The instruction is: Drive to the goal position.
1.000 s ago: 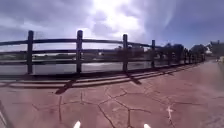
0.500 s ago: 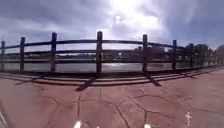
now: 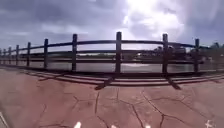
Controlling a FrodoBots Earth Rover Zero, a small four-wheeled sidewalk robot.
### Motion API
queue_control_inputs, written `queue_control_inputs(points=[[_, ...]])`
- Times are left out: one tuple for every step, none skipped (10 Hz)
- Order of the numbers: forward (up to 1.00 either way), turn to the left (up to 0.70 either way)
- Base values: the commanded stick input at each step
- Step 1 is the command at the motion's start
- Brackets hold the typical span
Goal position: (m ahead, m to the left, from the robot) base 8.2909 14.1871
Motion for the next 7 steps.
queue_control_inputs(points=[[0.00, 0.70], [0.00, 0.70], [0.00, 0.70], [0.00, 0.70], [0.00, 0.70], [0.00, 0.70], [0.00, 0.70]])
